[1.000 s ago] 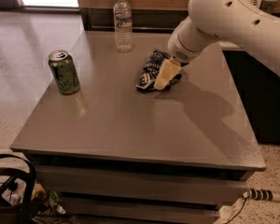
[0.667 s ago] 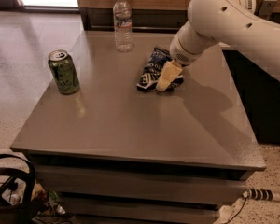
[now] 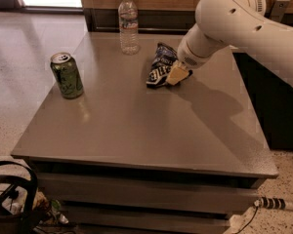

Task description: Pick blue chip bag

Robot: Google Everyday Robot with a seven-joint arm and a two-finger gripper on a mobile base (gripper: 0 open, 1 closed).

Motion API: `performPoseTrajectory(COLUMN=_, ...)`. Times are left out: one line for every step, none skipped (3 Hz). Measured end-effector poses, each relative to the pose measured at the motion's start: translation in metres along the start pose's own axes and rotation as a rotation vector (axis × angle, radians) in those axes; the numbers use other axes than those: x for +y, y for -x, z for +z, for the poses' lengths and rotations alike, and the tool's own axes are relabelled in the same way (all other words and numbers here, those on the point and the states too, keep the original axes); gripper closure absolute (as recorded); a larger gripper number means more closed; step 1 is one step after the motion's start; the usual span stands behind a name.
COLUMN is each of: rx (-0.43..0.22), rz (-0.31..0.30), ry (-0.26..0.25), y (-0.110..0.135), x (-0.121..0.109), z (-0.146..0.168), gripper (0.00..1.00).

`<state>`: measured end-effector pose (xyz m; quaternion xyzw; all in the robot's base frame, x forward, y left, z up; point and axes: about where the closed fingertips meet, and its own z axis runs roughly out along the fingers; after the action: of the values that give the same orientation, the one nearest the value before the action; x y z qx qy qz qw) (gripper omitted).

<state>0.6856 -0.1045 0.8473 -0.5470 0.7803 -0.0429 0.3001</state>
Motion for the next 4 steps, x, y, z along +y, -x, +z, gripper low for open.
performPoseTrajectory(rx=0.001, rz=-0.001, ry=0.003, y=0.0003, x=0.0013, z=0.0016, gripper=0.74)
performPoseTrajectory(rx=0.001, rz=-0.002, ry=0.005, y=0.0006, x=0.0021, z=0.0026, gripper=0.96)
performPoseTrajectory(rx=0.002, rz=-0.003, ry=0.007, y=0.0007, x=0.0027, z=0.0034, gripper=1.00)
performPoseTrajectory(rx=-0.034, rz=-0.010, ry=0.015, y=0.0079, x=0.0044, z=-0.0021, gripper=1.00)
